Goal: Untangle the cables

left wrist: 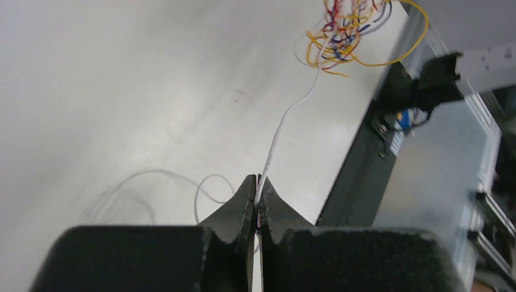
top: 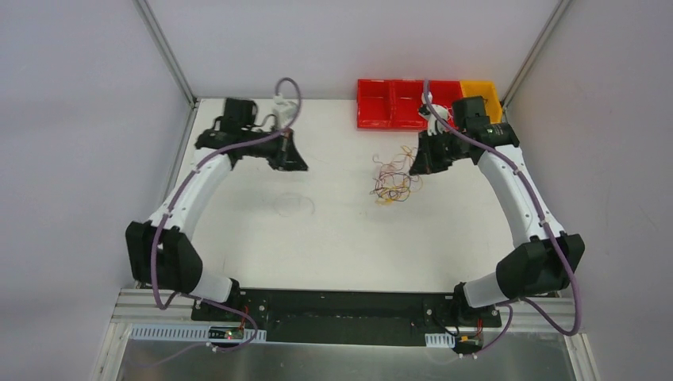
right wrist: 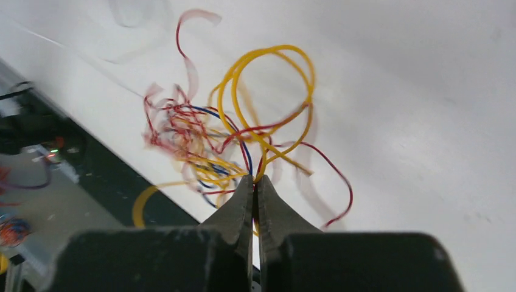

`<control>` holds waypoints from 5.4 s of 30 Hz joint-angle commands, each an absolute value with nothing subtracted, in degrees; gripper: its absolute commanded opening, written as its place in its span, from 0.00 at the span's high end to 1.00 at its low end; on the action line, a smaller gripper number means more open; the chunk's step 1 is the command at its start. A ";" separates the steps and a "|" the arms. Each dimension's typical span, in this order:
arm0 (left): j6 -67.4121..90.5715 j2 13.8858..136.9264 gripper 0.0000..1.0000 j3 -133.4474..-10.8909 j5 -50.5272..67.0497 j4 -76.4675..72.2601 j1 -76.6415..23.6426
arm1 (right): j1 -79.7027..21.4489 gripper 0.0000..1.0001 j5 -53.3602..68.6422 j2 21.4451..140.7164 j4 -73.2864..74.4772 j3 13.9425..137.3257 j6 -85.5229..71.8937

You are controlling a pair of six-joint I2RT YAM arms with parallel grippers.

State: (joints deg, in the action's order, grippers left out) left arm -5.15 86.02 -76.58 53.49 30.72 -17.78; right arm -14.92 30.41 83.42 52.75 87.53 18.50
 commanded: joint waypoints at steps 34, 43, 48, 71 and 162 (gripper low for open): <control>8.45 75.55 1.00 -83.10 58.39 33.28 3.21 | -19.79 0.29 26.72 95.17 49.17 85.20 17.28; -1.42 75.98 1.00 -62.71 41.31 38.62 3.22 | -27.51 0.01 26.58 96.84 42.88 88.45 13.79; 1.64 83.00 1.00 -58.63 41.27 38.94 3.56 | -36.63 0.01 21.46 101.78 35.32 89.48 14.44; 5.90 99.26 1.00 -59.21 47.34 38.32 6.17 | -54.93 0.01 19.00 116.16 5.74 84.90 34.35; 6.26 82.62 0.00 -71.15 42.47 42.46 10.21 | 3.31 1.00 10.27 121.85 1.61 144.55 18.48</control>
State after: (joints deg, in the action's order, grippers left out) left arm 6.04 82.13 -71.61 41.89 42.70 10.46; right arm 3.25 11.14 120.73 7.90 143.09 16.58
